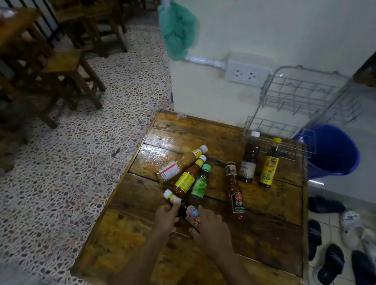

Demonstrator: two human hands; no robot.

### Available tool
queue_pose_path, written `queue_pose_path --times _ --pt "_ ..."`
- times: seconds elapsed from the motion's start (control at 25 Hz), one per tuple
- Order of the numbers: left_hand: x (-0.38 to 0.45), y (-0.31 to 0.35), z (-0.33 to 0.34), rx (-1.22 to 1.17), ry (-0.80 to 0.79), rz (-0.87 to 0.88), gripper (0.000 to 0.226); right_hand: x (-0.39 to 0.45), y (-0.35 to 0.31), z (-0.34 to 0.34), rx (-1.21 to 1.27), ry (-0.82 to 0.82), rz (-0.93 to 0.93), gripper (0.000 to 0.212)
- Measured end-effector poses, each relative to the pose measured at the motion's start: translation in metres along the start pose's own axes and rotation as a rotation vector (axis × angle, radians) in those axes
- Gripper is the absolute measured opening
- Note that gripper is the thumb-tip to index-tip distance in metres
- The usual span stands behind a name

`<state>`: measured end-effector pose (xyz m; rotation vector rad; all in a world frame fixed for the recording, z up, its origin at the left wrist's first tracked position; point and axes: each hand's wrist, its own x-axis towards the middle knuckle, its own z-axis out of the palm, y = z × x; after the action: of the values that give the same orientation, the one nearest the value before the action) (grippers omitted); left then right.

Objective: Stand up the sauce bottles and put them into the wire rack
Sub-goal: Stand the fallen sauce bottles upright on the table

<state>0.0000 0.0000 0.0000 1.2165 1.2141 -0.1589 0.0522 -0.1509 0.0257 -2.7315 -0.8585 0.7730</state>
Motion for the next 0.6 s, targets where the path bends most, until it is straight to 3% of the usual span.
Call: queue_pose_path --times 0.2,0.36,0.48,0.6 --pt "0.019 -0.001 0.021 -0.062 0.086 -0.072 0.03 0.02 -0.004 0.012 -0.103 0.036 -0.02 0.063" --pt "0.01 -0.006 0.007 -0.166 0.093 -0.098 0.022 0.019 -0.007 0.012 -0.091 -0.016 -0.066 0.066" --pt "-0.002 -0.008 -0.021 -0.135 0.169 0.031 0.022 0.016 -0.034 0.02 -0.005 -0.022 -0.11 0.06" --pt "-0.015 0.008 -0.064 0.077 0.255 0.306 0.027 0.029 -0.079 0.029 0.189 0.03 -0.118 0.048"
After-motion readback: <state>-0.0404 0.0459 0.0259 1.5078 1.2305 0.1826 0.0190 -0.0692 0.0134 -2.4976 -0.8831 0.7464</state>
